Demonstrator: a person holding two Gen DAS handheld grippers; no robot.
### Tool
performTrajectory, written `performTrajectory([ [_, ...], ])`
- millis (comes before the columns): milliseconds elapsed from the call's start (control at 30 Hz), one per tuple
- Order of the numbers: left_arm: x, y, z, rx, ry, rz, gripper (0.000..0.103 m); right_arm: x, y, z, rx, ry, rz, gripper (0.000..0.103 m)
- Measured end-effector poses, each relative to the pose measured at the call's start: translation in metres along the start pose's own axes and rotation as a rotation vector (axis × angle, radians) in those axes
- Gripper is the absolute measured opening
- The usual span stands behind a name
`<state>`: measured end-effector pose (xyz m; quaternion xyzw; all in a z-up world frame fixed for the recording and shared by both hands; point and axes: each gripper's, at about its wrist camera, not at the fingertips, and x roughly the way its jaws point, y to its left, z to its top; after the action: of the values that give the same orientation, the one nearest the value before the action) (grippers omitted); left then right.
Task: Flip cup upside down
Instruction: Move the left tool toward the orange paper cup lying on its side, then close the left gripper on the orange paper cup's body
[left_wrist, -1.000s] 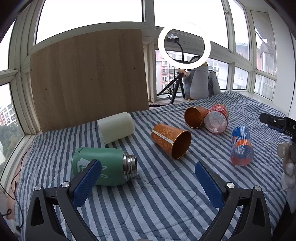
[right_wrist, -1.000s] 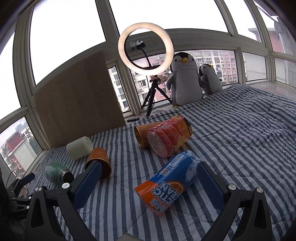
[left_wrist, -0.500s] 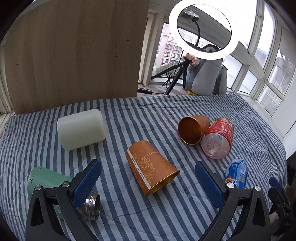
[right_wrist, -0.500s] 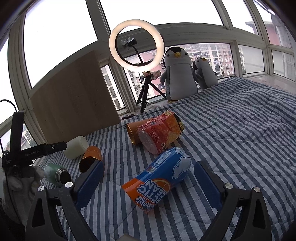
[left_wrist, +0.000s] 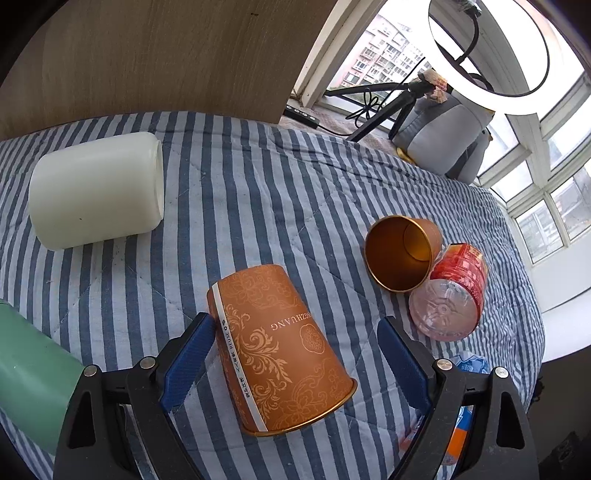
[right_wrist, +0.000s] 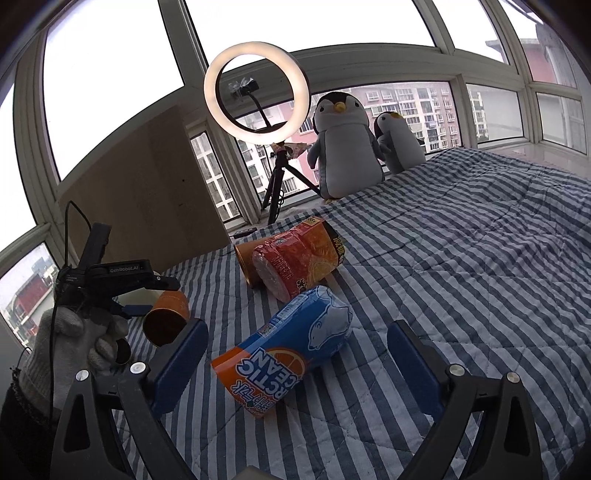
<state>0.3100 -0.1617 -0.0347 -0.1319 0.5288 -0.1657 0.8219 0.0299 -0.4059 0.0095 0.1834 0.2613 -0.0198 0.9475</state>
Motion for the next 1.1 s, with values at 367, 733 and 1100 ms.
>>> performTrajectory([
  [367,0.035,0.018,-0.004,-0.043,0.136,-0.064,0.077,0.002,-0.005,-0.004,0.0,-0.005,0.015,0.096],
  [733,0.011,0.028,-0.025,-0.128,0.138,-0.244,0.068,-0.012,0.009,-0.004,-0.042,-0.055,-0.008,0.096],
  [1100,-0.046,0.054,-0.1,-0.142,0.142,-0.325,0.069,-0.015,0.047,-0.002,-0.13,-0.037,0.026,0.096],
])
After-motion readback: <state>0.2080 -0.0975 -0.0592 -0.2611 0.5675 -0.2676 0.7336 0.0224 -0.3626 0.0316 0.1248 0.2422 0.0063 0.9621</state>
